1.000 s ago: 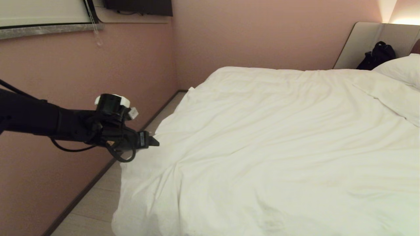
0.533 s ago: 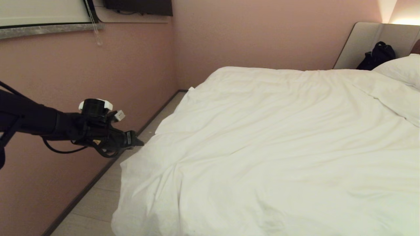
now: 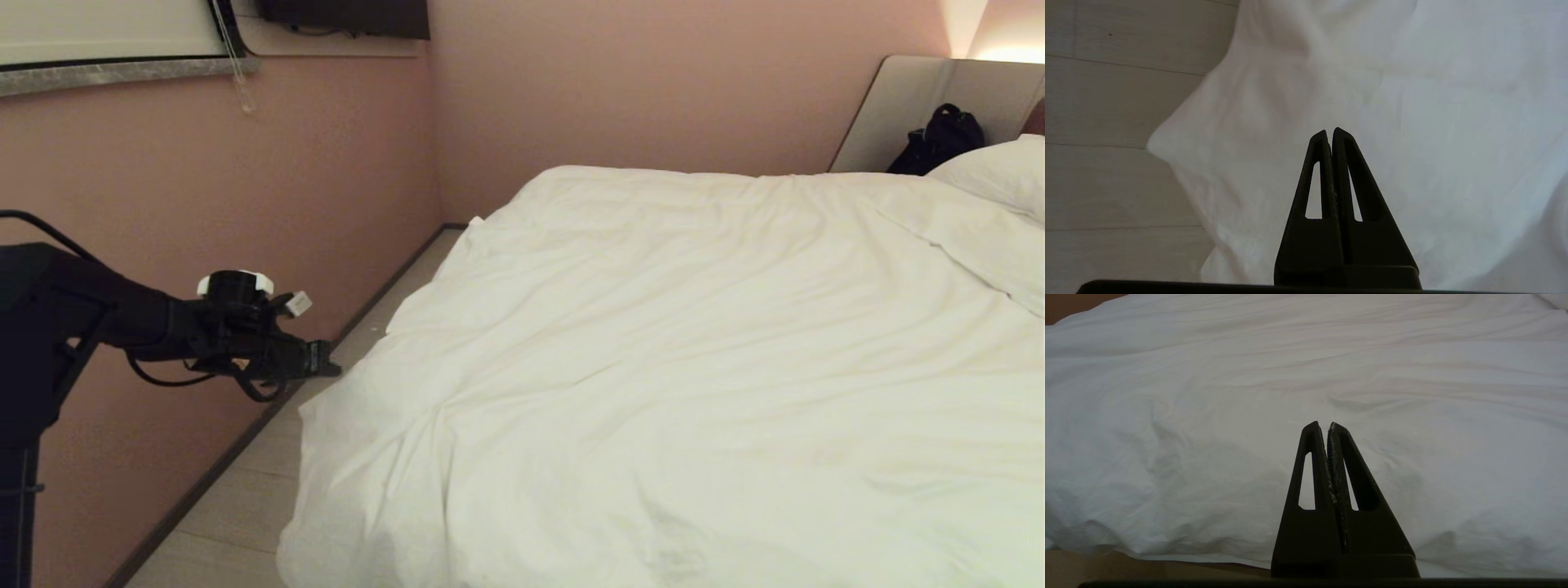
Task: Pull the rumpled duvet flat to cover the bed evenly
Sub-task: Flatten the corners of the folded blanket
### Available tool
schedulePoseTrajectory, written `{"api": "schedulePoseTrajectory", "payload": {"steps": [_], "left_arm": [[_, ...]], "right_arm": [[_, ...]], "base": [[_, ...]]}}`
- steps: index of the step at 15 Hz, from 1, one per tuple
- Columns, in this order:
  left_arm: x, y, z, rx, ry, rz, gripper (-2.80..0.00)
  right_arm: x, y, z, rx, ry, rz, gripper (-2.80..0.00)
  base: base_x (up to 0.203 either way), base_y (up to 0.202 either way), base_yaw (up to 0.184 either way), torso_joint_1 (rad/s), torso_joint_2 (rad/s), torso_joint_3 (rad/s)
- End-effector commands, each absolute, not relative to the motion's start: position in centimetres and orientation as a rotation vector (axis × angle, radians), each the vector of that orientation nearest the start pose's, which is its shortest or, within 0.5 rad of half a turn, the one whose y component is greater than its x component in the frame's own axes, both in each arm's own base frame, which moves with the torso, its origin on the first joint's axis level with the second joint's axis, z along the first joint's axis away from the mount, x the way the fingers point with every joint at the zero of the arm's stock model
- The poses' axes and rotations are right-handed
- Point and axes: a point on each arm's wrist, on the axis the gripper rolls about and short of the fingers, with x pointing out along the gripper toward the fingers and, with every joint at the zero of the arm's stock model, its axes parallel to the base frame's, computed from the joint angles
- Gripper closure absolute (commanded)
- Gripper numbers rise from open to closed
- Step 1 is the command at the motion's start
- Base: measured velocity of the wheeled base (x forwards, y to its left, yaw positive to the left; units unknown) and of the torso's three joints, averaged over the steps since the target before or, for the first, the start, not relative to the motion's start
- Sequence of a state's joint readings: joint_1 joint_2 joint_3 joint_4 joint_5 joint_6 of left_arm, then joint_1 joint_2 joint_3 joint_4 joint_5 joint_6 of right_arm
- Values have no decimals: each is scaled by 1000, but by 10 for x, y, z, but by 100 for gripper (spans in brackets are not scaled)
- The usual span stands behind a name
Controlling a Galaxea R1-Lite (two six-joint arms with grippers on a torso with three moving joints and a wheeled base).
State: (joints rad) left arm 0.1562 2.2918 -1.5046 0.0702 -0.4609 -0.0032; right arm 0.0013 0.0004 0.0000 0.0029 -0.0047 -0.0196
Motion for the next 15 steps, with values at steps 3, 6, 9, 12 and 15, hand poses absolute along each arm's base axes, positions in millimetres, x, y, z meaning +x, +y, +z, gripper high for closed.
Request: {"api": "schedulePoseTrajectory", "payload": {"steps": [3,6,9,12,15], "left_arm": [[444,61,59,-272,855,-288,0],[451,62,53,-269,847,-289,-280],[453,62,51,-252,839,-319,-280],[450,60,52,-234,828,-418,-280],[450,59,47,-221,822,-480,-280]], "right_arm": [[-23,0,75,-20,5,-3,0],[-23,0,75,-20,5,-3,0],[-23,0,75,-20,5,-3,0],[-23,0,75,-20,5,-3,0],[-23,0,75,-20,5,-3,0]], "base": [[0,0,0,0,0,0],[0,0,0,0,0,0],[0,0,0,0,0,0],[0,0,0,0,0,0],[0,0,0,0,0,0]]}}
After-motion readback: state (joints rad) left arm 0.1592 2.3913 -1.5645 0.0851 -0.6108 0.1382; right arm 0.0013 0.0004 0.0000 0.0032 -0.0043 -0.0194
